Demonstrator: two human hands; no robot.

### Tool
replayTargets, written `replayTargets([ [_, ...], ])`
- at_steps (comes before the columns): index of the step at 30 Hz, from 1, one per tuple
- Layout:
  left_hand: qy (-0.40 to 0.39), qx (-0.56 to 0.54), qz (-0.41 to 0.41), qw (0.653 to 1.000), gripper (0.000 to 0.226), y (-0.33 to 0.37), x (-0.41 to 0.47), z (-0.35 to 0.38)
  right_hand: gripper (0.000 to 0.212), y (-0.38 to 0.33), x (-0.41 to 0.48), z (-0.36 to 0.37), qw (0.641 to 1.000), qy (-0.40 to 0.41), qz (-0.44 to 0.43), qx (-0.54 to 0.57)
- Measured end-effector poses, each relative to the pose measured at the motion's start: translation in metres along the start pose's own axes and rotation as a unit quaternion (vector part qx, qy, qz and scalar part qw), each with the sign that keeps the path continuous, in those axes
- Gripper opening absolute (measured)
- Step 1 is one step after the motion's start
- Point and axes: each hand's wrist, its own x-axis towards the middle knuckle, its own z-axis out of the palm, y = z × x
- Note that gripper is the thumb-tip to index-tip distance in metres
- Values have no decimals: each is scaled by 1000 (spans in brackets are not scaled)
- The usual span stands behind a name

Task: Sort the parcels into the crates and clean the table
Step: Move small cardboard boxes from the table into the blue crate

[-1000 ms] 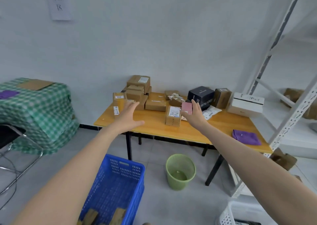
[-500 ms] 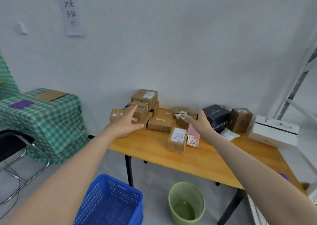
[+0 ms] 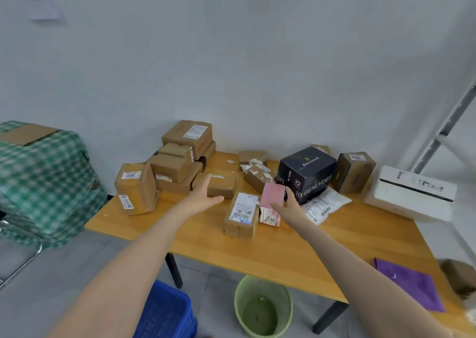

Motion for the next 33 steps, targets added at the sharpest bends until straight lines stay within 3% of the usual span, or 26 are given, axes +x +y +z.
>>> replayTargets([
  [8, -121, 28, -63, 990, 78, -29, 107, 37, 86, 25, 79, 43, 984, -109, 142, -2],
  [13, -264, 117, -123, 950, 78, -47, 153, 46, 57, 27, 121, 61, 961, -194, 197, -28],
  [16, -322, 105, -139, 930, 75, -53, 178, 47, 42, 29, 140, 70, 954, -192, 228, -23],
  [22, -358, 113, -143, 916, 63, -51, 207, 45, 44, 24, 159, 80, 942, -198, 269, -34],
  [28, -367, 127, -160, 907, 86, -60, 210, 44, 57, 11, 163, 83, 936, -214, 277, 44],
  [33, -234, 72, -188, 951, 147, -77, 186, 55, 65, -1, 149, 90, 938, -233, 236, 98],
])
